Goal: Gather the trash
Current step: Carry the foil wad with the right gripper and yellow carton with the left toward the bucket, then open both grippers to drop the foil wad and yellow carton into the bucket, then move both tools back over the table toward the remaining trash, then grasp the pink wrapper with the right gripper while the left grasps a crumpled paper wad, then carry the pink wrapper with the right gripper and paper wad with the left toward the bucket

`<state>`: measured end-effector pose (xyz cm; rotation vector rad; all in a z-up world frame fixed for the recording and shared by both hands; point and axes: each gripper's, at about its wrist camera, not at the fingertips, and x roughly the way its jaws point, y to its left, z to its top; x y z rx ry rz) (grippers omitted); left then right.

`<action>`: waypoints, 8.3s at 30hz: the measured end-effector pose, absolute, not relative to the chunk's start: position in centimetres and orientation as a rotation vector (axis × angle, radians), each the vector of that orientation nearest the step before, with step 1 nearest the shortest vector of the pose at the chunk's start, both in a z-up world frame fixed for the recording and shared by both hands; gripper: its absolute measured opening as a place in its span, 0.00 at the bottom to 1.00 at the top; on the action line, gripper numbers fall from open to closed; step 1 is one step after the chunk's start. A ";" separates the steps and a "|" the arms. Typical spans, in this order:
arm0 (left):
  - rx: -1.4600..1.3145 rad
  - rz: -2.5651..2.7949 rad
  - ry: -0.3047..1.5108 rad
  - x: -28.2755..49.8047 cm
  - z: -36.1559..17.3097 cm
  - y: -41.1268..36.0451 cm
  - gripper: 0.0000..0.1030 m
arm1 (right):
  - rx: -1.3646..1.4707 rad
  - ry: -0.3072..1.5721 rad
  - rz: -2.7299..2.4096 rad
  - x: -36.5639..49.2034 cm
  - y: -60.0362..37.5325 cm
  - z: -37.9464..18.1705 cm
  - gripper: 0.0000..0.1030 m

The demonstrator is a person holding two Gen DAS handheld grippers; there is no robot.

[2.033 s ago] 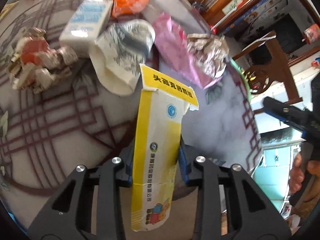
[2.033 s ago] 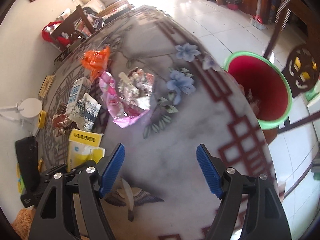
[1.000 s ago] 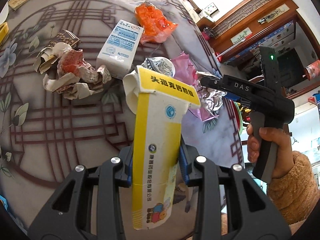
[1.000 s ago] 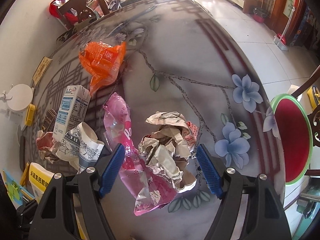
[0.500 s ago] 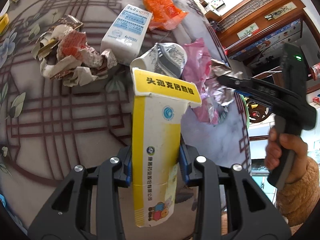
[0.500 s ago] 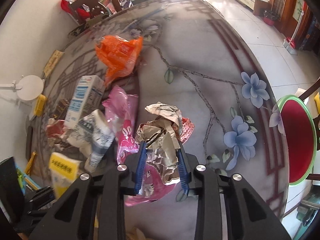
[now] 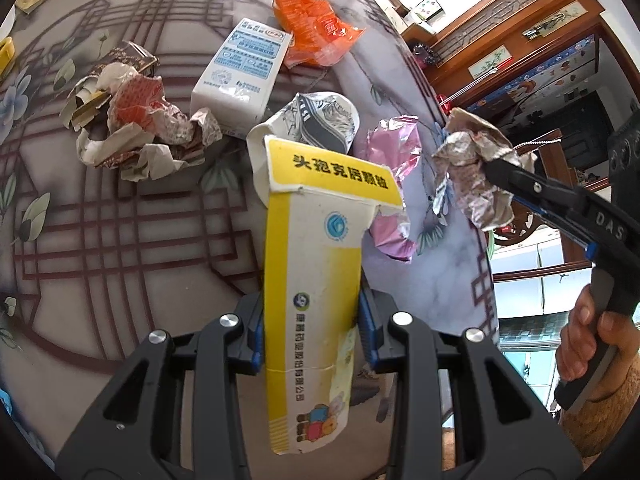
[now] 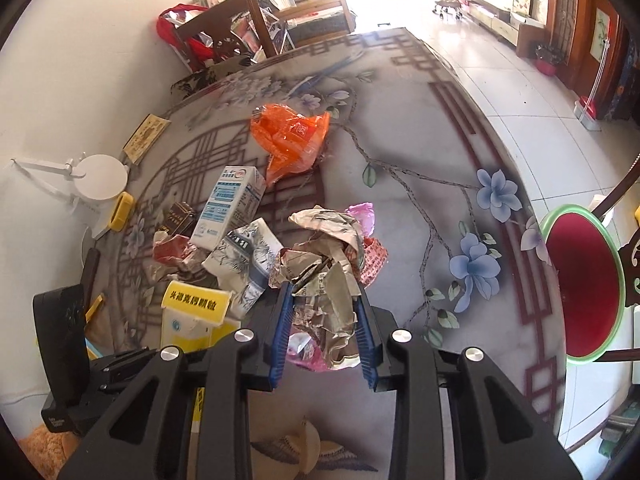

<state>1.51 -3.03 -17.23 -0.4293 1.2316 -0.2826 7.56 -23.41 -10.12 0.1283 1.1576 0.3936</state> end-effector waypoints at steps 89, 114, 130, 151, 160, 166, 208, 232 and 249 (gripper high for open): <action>-0.108 -0.613 1.198 11.4 -13.3 -35.2 0.33 | 0.389 1.146 -0.043 8.7 -58.1 -15.3 0.55; -0.111 -0.615 1.132 13.3 -12.6 -36.4 0.53 | 0.276 1.093 -0.171 4.7 -57.5 -12.0 0.66; -0.227 -0.401 1.145 5.2 -12.6 -18.6 0.58 | 0.179 1.124 0.021 3.5 -42.8 -11.6 0.67; -0.442 0.021 1.171 6.5 -18.3 5.6 0.68 | 0.064 1.181 0.165 2.6 -25.9 -12.7 0.67; -0.480 -0.020 1.156 8.0 -19.3 6.4 0.35 | 0.021 1.215 0.167 4.5 -24.6 -13.1 0.67; -0.462 -0.022 1.126 5.6 -17.9 6.9 0.23 | -0.023 1.211 0.233 8.4 -21.9 -13.8 0.67; -0.400 -0.111 1.061 2.8 -12.8 2.1 0.23 | 0.127 1.153 0.395 7.0 -21.8 -10.6 0.30; -0.313 -0.308 1.074 2.5 -11.9 -6.5 0.23 | 0.239 1.106 0.227 2.3 -30.2 -9.5 0.30; -0.332 -0.297 1.081 3.6 -12.2 -9.9 0.23 | 0.223 1.123 0.243 3.5 -33.3 -9.8 0.30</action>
